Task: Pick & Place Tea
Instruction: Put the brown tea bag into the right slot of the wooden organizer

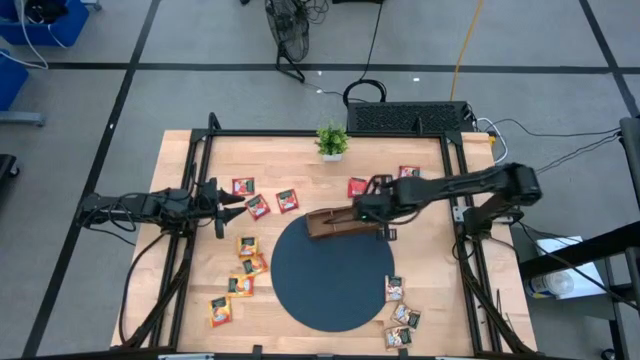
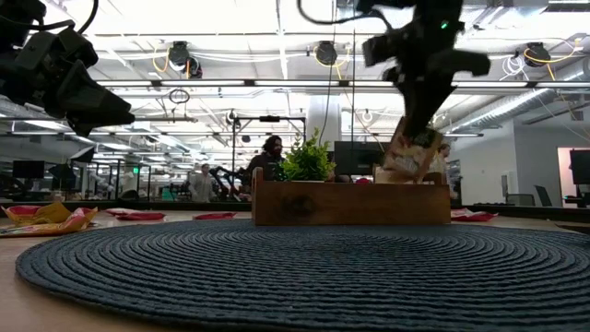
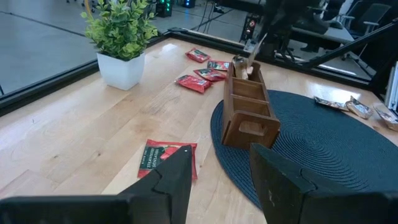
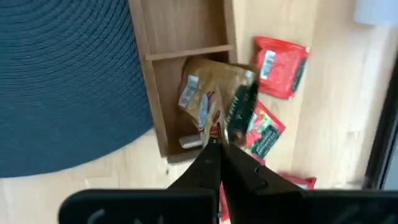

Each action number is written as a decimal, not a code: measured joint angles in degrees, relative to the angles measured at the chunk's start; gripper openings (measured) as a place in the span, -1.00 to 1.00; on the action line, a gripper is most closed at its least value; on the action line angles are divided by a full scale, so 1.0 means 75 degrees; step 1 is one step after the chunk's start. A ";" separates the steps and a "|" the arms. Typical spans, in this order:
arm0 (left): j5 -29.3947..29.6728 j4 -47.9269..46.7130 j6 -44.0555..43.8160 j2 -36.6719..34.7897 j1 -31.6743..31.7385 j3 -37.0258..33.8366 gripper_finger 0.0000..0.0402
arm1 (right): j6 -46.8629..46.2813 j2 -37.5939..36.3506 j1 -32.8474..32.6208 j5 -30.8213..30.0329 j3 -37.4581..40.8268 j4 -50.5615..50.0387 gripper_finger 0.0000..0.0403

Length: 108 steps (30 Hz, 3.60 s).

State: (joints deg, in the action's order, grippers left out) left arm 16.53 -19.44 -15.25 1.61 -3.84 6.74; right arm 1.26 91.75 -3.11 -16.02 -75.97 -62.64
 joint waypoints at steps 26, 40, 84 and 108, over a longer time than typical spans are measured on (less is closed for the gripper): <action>0.0000 0.0000 0.0000 0.0000 0.0000 0.0000 -0.20 | 0.0130 0.1358 -0.0466 -0.1864 -0.0093 0.0863 -0.96; 0.0000 -0.0001 -0.0003 0.0000 0.0000 -0.0001 -0.20 | 0.0201 0.1019 -0.0830 -0.4063 -0.0055 0.0824 -0.59; 0.0000 0.0000 -0.0003 0.0000 0.0000 -0.0003 -0.20 | 0.0888 0.0866 0.0447 0.1100 0.2344 0.3642 -1.00; 0.0000 0.0000 0.0000 -0.0001 0.0000 0.0000 -0.20 | -0.0272 0.0815 -0.0901 -0.1483 0.2393 0.4061 -1.00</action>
State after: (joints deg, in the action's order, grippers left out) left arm 16.53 -19.44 -15.25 1.60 -3.84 6.74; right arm -0.79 97.86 -9.87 -27.14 -58.02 -32.19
